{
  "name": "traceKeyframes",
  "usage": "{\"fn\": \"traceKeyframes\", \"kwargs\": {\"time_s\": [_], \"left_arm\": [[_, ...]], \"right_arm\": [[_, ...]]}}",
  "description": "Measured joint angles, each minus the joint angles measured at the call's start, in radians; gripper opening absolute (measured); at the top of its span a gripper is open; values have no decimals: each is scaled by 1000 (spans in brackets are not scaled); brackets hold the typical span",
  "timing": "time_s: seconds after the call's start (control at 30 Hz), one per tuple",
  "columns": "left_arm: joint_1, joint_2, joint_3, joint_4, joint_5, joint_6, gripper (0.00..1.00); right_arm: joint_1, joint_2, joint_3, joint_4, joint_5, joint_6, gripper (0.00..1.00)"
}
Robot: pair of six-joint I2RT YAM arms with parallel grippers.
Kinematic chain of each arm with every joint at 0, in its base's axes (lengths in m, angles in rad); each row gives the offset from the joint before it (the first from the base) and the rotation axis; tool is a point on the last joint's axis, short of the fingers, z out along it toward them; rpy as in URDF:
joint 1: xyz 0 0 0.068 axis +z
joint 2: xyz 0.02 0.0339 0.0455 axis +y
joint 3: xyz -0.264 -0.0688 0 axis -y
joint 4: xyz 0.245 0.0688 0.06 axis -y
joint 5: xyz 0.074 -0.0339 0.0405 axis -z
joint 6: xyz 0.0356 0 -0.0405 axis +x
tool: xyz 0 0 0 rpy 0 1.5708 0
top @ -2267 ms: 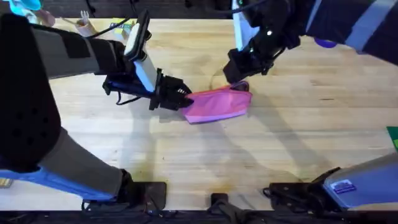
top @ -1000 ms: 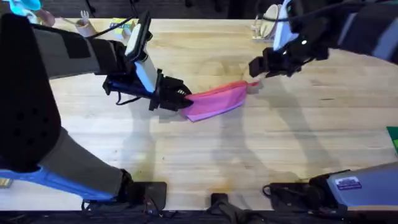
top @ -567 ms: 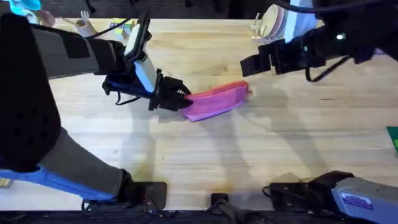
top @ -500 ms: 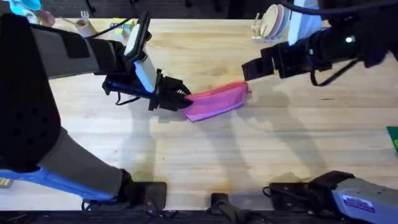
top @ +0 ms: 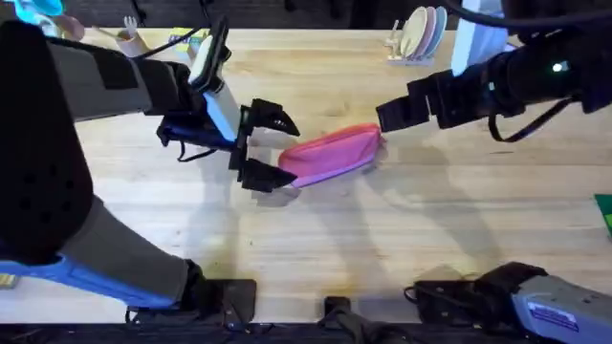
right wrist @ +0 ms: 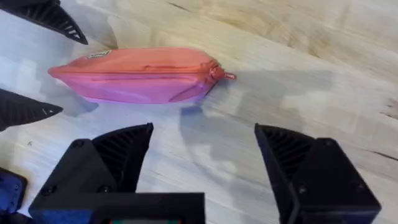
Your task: Unzip the bag, pick up the pens from the table one at a time and place them inside, then zip the bag closed.
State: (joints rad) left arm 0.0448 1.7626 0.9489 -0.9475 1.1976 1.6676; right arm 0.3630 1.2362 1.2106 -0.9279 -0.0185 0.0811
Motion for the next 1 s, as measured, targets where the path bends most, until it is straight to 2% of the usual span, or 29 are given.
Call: {"fn": "traceKeyframes", "kwargs": {"time_s": [0.33, 0.5, 0.7, 1.0], "left_arm": [[12, -11, 0, 5, -5, 1, 996], [42, -133, 0, -2, -47, -17, 996], [49, -345, 0, -6, -180, -188, 995], [48, -680, 0, -7, -389, -556, 993]], "right_arm": [[0, -5, 1, -29, 4, -3, 998], [0, -51, 5, -53, 8, -38, 998], [0, -114, 13, -72, 9, -55, 998], [0, -199, 13, -106, 12, -60, 998]]}}
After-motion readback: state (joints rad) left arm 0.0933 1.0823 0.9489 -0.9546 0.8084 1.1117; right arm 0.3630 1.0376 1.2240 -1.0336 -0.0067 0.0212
